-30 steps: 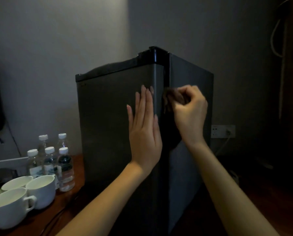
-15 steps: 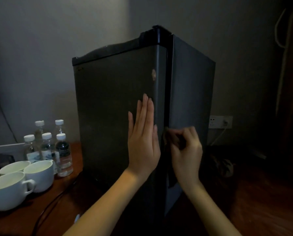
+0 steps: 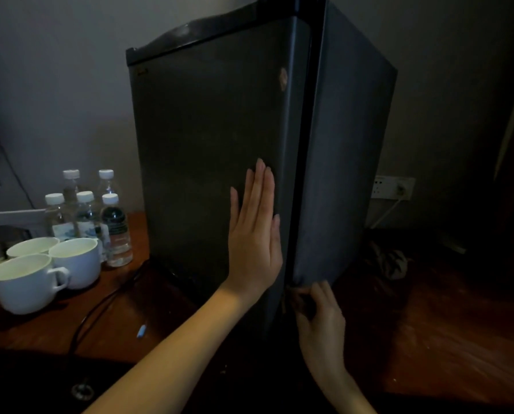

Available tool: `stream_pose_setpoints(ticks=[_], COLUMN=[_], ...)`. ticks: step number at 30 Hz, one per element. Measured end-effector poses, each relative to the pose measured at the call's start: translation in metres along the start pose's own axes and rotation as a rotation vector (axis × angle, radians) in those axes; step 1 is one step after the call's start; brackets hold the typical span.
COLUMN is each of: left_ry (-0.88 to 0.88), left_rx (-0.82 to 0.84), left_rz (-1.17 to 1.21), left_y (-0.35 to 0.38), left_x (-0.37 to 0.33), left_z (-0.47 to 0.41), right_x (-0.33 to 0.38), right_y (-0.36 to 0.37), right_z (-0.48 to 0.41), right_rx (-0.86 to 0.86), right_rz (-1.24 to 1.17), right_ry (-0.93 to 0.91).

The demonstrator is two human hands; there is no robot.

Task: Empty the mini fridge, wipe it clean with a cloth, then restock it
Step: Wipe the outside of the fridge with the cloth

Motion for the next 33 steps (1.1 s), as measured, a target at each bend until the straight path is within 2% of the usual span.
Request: stream_pose_setpoints(ticks=[7, 13, 17, 21, 23, 33], left_ry=[0.005, -0.008, -0.008, -0.017, -0.012, -0.010], left_rx=[0.003, 0.005, 0.004, -0.003, -0.005, 0.016], left_rz=[-0.010, -0.009, 0.001, -0.006, -0.016, -0.053], left_y=[0.000, 0.000, 0.000, 0.000, 0.000, -0.002], left_x=[0.002, 0.003, 0.003, 0.002, 0.001, 0.000], left_z=[0.003, 0.003, 0.003, 0.004, 0.004, 0.004], right_x=[0.027, 0.022, 0.002, -0.015, -0.017, -0.016], right_y=[-0.008, -0.006, -0.002, 0.001, 0.001, 0.010], right_z=[-0.034, -0.027, -0.003, 0.026, 0.027, 0.035], right_rx=[-0.064, -0.068, 0.047, 0.304, 0.369, 0.215], right_rz=[-0.029, -0.086, 0.055, 0.276, 0.327, 0.289], right_ry=[-0.118, -0.072, -0.043, 0.052, 0.049, -0.078])
Point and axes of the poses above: each hand's wrist, its own z-axis away from the middle knuckle, its own y-axis out of the palm, x = y × z, the point moved 4 cm from there along -z, towards the middle knuckle, and after that the axes turned 12 degrees about -x, right-handed, at the moved point
